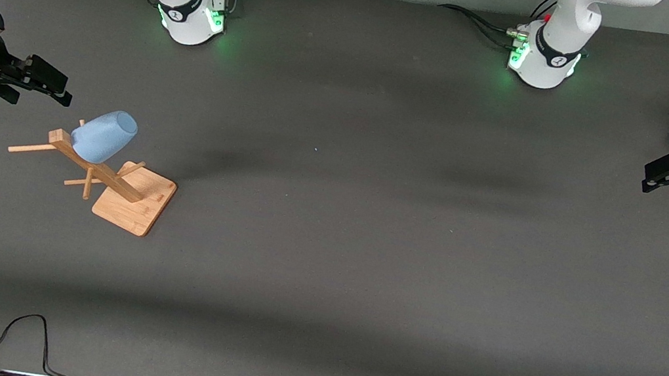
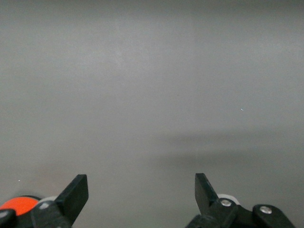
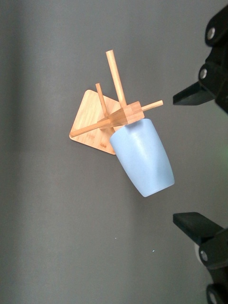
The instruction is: Rotate and upright cup with both arms
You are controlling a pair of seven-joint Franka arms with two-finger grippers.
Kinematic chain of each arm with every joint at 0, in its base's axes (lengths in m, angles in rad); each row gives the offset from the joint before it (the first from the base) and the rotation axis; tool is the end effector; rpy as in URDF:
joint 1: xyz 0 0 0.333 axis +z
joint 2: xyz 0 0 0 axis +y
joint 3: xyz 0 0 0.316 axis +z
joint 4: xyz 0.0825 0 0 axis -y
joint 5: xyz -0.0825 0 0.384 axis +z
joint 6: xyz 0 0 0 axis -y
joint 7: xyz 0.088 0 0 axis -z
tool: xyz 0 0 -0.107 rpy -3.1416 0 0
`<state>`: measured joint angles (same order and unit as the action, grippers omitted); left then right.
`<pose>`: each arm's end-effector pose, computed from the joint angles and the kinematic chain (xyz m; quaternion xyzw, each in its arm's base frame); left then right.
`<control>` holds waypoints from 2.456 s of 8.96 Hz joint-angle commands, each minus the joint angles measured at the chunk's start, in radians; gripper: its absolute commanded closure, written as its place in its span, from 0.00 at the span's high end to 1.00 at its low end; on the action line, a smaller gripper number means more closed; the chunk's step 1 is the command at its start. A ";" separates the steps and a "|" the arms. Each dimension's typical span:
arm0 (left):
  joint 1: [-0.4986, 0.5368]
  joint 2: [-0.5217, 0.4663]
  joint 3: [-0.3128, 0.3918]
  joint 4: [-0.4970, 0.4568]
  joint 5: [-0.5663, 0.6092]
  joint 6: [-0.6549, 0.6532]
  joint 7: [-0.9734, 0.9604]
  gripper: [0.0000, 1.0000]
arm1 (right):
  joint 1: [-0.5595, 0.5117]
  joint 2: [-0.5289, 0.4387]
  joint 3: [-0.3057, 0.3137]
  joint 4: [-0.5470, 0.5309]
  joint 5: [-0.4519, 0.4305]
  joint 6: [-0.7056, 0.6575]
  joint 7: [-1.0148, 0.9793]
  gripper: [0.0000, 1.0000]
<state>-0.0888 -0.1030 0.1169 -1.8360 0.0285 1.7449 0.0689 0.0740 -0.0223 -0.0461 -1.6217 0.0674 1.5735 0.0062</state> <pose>0.5309 0.0200 0.5689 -0.9997 0.0231 -0.0052 0.0083 0.5464 0.0222 0.6132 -0.9993 -0.0103 0.0135 0.0340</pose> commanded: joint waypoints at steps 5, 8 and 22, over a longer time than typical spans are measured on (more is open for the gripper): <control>-0.008 -0.030 0.006 -0.012 -0.010 -0.021 0.002 1.00 | 0.009 0.007 -0.005 0.016 -0.008 0.002 0.008 1.00; -0.008 -0.029 0.006 -0.012 -0.009 -0.013 0.003 1.00 | 0.010 0.005 -0.005 0.023 -0.006 -0.026 0.009 1.00; 0.001 0.012 0.007 -0.011 0.016 0.113 -0.003 1.00 | 0.202 0.208 0.014 0.184 0.032 -0.064 0.147 1.00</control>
<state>-0.0864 -0.0937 0.1243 -1.8380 0.0293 1.8319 0.0666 0.2695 0.1370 -0.0261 -1.4954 0.0927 1.5164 0.1356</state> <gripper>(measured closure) 0.000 0.000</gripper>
